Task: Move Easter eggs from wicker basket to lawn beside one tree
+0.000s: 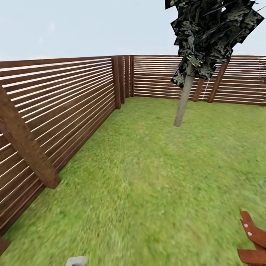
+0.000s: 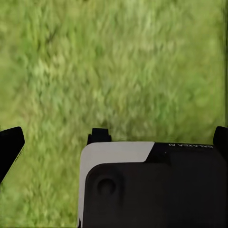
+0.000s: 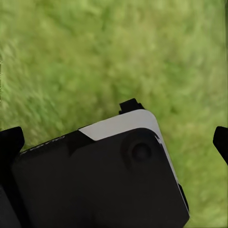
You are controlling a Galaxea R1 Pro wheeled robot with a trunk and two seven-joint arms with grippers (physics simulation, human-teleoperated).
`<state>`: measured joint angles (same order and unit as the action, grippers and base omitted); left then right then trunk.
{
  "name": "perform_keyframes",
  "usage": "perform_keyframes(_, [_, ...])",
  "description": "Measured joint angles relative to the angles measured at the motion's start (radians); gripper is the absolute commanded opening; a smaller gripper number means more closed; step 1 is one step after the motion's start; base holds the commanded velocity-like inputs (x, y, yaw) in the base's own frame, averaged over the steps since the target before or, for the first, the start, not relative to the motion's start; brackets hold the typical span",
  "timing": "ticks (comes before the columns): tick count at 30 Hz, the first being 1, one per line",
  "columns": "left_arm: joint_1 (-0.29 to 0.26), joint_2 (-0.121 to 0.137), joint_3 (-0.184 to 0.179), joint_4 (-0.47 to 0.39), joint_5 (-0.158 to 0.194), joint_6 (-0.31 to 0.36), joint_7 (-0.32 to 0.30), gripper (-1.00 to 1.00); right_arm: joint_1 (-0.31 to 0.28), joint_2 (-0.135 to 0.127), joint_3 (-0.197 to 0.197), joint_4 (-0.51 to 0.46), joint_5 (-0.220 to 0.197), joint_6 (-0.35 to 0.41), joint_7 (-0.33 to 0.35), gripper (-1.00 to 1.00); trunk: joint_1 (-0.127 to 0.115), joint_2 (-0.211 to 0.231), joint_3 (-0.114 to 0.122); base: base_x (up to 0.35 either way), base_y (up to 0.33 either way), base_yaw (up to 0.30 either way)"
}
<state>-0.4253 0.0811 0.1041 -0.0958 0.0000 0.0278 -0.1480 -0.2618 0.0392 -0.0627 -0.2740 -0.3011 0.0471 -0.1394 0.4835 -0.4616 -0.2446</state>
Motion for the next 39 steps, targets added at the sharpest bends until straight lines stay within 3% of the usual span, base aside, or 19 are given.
perform_keyframes(19, [-0.001, 0.000, -0.001, 0.000, 0.000, 0.000, 0.000, 1.00, 0.000, 0.005, 0.001, 0.000, 0.001, -0.001, -0.001, 1.00, 0.000, 0.000, 0.013, 0.322, 0.000, -0.270])
perform_keyframes(32, [0.000, 0.001, -0.001, 0.000, -0.001, 0.000, 0.000, 1.00, 0.000, 0.004, 0.000, -0.001, 0.001, -0.004, -0.001, 1.00, 0.000, 0.000, 0.014, 0.323, 0.000, -0.027])
perform_keyframes(39, [0.000, 0.000, -0.002, 0.000, -0.001, 0.000, 0.000, 1.00, 0.000, 0.003, -0.046, -0.001, 0.002, -0.004, 0.000, 1.00, 0.000, 0.000, 0.016, 0.323, 0.000, -0.067])
